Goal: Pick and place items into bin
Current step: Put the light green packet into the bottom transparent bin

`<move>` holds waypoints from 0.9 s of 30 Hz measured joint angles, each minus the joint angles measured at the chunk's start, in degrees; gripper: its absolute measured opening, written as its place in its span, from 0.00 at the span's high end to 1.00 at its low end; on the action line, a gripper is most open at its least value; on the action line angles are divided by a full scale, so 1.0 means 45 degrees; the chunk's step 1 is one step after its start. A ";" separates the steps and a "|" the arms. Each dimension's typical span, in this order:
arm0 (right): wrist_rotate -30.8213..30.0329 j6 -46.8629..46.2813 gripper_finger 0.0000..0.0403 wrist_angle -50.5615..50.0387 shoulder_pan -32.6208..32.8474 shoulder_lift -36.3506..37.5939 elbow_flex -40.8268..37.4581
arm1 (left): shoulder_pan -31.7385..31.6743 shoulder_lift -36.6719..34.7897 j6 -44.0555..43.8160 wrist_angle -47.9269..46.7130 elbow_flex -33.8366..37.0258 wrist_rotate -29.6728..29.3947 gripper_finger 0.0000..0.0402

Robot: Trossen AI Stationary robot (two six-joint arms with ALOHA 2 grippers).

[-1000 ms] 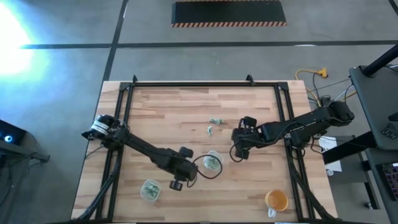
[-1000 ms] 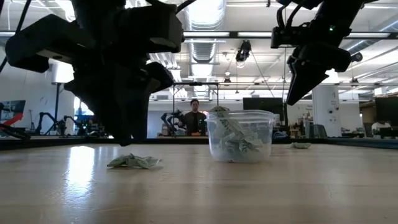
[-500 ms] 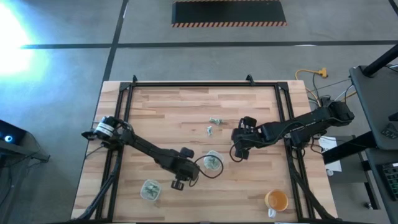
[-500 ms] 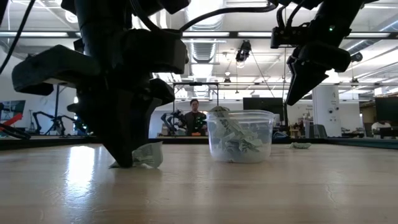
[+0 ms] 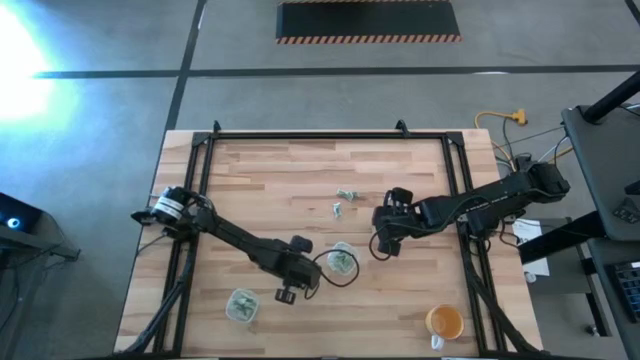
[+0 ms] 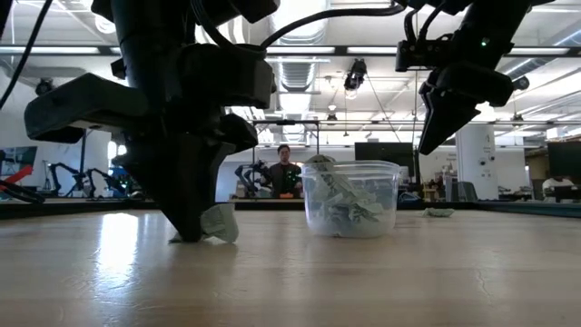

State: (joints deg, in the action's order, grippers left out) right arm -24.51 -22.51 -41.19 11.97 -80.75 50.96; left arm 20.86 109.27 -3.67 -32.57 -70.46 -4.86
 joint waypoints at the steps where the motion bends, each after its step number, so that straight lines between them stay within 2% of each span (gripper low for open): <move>1: 0.0000 0.0003 0.86 -0.0005 0.0000 0.0000 0.0000 | 0.0000 -0.0030 0.0014 -0.0023 0.0013 -0.0023 0.92; 5: 0.0000 0.0003 0.86 -0.0004 0.0005 0.0000 0.0000 | -0.0010 -0.0248 0.0238 -0.0262 0.0029 -0.0035 0.99; 13: 0.0000 0.0003 0.86 -0.0010 0.0005 -0.0005 -0.0024 | 0.0012 -0.1443 0.0170 -0.1572 -0.0241 -0.0036 0.99; 19: 0.0002 0.0003 0.86 -0.0002 0.0005 -0.0005 -0.0067 | 0.0183 -0.2603 -0.1194 -0.3011 -0.0262 -0.0040 0.99; 27: 0.0000 0.0005 0.86 -0.0005 0.0005 -0.0005 -0.0121 | 0.1237 -0.3809 -0.3641 -0.5325 -0.0253 -0.0035 0.99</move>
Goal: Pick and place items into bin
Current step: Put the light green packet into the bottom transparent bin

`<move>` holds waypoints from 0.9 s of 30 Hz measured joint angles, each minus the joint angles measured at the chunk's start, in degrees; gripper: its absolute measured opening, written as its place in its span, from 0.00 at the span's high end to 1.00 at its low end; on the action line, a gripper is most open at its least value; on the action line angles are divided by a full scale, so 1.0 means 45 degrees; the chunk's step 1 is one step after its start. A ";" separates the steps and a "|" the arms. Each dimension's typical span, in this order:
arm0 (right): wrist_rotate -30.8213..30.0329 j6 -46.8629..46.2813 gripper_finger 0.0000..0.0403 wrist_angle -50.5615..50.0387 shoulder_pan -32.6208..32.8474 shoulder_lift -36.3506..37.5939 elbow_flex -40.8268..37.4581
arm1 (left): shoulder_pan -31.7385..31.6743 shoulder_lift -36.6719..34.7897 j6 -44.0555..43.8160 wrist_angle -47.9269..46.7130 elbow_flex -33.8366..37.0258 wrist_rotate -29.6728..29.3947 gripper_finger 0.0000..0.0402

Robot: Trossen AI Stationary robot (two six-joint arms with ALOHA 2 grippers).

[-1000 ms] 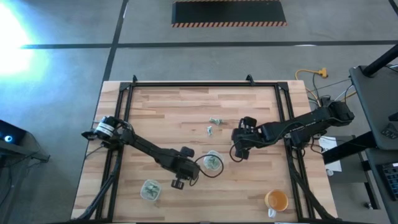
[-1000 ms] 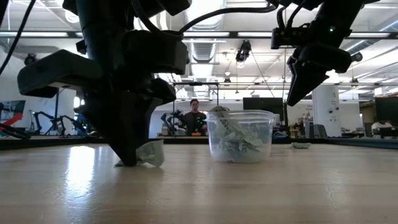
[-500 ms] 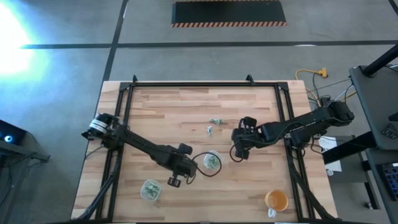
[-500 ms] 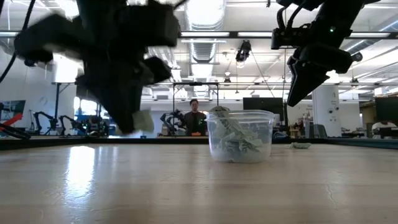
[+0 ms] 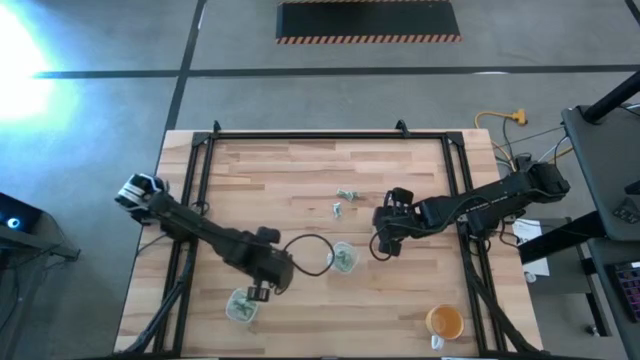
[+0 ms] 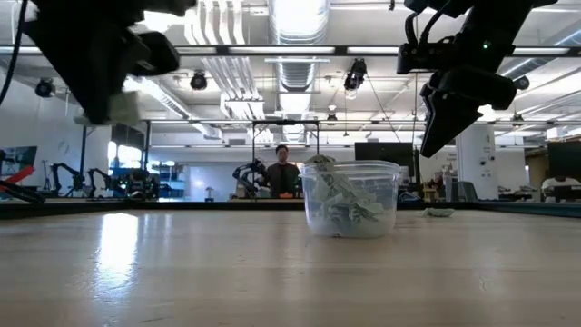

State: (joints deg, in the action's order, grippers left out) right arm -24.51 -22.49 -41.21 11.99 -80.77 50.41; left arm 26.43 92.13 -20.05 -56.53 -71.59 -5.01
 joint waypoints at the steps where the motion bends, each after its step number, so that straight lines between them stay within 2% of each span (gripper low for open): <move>1: 0.0000 -0.0002 0.86 0.0000 0.0000 0.0000 0.0000 | 0.0192 -0.0120 -0.0367 -0.0174 0.0004 -0.0006 0.98; 15: 0.0000 -0.0002 0.86 0.0037 0.0000 0.0000 0.0000 | 0.3391 -0.0655 -0.4286 -0.0336 0.0219 0.0009 0.98; 27: 0.0000 -0.0002 0.86 0.0209 0.0000 0.0000 0.0000 | 0.4933 -0.0509 -0.6610 -0.0109 0.0219 -0.0233 0.98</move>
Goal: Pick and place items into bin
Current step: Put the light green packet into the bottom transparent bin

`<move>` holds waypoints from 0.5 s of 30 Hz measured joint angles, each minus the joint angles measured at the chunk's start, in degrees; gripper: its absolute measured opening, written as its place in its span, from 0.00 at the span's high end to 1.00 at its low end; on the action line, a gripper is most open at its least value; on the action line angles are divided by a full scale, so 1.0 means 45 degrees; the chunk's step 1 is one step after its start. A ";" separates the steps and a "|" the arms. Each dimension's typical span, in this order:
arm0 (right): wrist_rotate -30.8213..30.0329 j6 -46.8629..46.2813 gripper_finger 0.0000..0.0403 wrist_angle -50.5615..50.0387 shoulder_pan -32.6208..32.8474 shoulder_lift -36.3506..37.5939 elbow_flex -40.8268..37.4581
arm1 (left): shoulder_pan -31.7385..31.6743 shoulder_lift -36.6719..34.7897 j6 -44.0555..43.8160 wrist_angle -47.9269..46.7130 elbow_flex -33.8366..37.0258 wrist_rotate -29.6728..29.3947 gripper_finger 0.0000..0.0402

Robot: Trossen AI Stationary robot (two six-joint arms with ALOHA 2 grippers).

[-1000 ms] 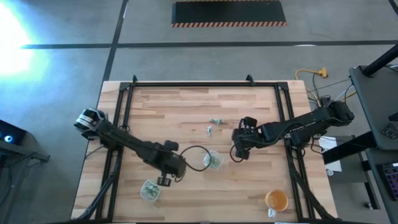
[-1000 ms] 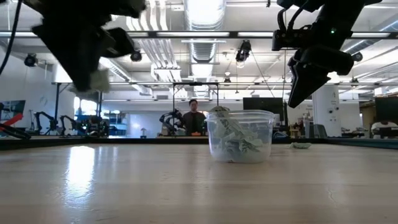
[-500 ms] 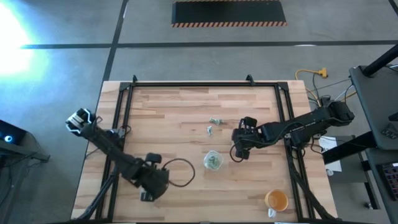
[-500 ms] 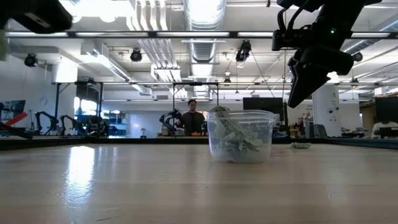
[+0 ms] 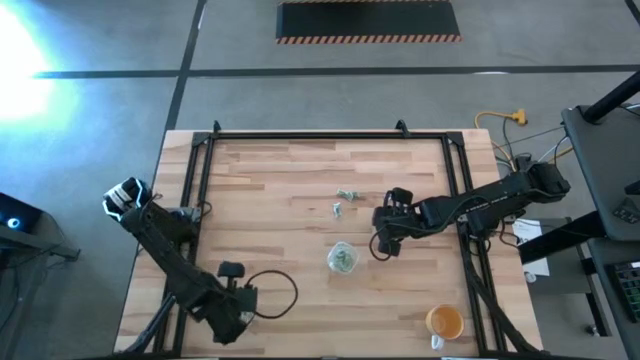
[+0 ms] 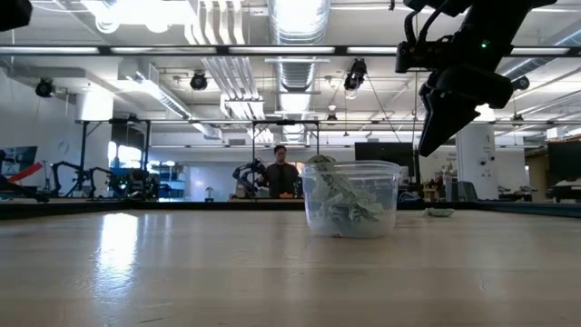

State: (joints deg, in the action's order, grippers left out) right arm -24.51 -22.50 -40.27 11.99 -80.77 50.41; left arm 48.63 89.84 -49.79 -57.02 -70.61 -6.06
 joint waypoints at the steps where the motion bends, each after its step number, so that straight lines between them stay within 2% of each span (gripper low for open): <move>1: 0.0000 -0.0002 0.86 0.0030 0.0000 0.0000 0.0000 | 0.0093 0.0000 -0.0120 0.0072 0.0000 -0.0079 0.98; 7: 0.0000 0.0000 0.86 0.0062 0.0000 0.0000 0.0000 | 0.0516 0.0000 -0.0189 0.1002 0.0034 -0.0342 0.98; 15: 0.0000 -0.0005 0.86 0.0087 0.0000 0.0000 -0.0010 | 0.0640 0.0000 -0.0195 0.1248 0.0473 -0.0565 0.98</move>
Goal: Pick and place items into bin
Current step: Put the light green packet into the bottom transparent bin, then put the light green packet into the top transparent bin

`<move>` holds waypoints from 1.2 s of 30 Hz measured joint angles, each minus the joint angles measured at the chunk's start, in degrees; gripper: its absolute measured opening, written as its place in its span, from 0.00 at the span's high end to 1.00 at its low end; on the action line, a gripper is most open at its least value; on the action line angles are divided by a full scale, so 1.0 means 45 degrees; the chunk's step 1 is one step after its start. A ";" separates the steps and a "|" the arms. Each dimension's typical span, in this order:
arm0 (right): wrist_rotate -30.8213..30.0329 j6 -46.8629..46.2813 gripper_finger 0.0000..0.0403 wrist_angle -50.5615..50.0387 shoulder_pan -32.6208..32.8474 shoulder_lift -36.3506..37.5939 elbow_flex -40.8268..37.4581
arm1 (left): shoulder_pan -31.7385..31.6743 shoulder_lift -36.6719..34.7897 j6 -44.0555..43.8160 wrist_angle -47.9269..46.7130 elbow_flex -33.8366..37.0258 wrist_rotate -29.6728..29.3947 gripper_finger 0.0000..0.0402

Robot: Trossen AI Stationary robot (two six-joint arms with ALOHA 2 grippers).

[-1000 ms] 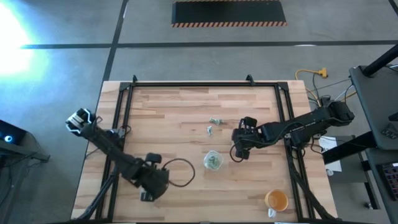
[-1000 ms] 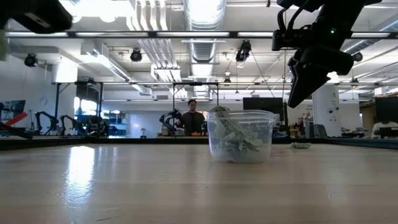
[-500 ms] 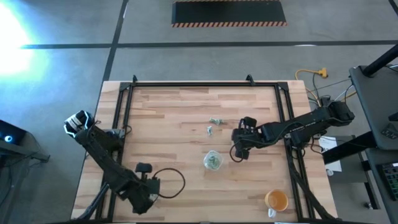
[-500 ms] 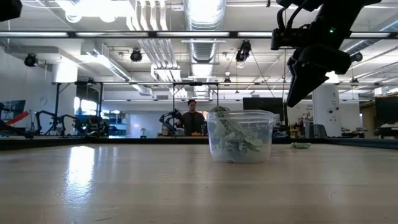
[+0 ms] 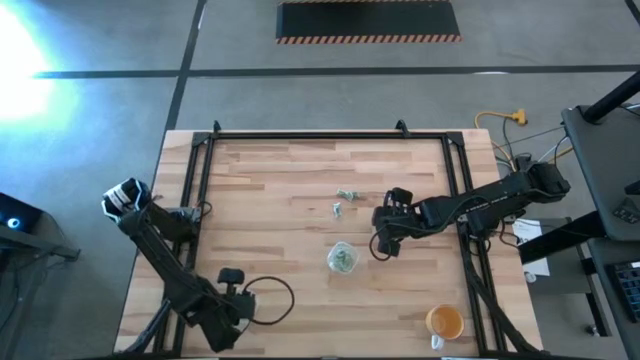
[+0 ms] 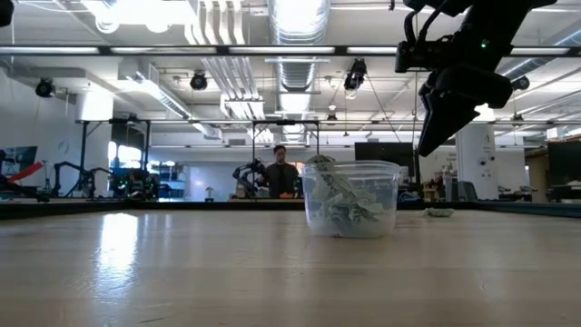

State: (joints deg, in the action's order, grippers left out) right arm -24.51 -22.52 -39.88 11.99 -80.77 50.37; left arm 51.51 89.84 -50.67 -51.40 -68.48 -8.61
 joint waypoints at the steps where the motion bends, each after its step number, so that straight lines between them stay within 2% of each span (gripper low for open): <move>1: 0.0000 0.0000 0.86 0.0000 0.0000 0.0000 0.0000 | 0.0000 0.0003 -0.0001 0.0147 0.0159 0.0035 0.98; 15: 0.0000 0.0000 0.86 0.0049 -0.0002 0.0000 -0.0005 | 0.0000 0.0005 -0.0273 0.0319 0.0687 0.0152 0.97; 23: 0.0000 0.0000 0.86 0.0078 0.0000 0.0000 -0.0005 | 0.0000 0.0005 -0.0321 0.0312 0.1325 0.0141 0.81; 28: 0.0000 0.0009 0.86 0.0087 0.0000 0.0000 -0.0005 | -0.0001 0.0004 -0.0331 0.0258 0.1101 0.0536 0.71; 33: 0.0000 0.0049 0.86 0.0087 -0.0002 0.0000 -0.0005 | -0.0075 -0.0319 -0.0037 0.0180 0.0640 0.0819 0.69; 36: 0.0000 0.0087 0.86 0.0092 -0.0005 0.0000 -0.0005 | -0.0129 -0.0656 0.0712 0.0083 0.0509 0.0340 0.69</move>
State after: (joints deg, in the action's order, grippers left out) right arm -24.51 -22.13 -39.46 11.97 -80.77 50.35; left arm 50.93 86.89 -47.47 -51.03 -66.19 -7.08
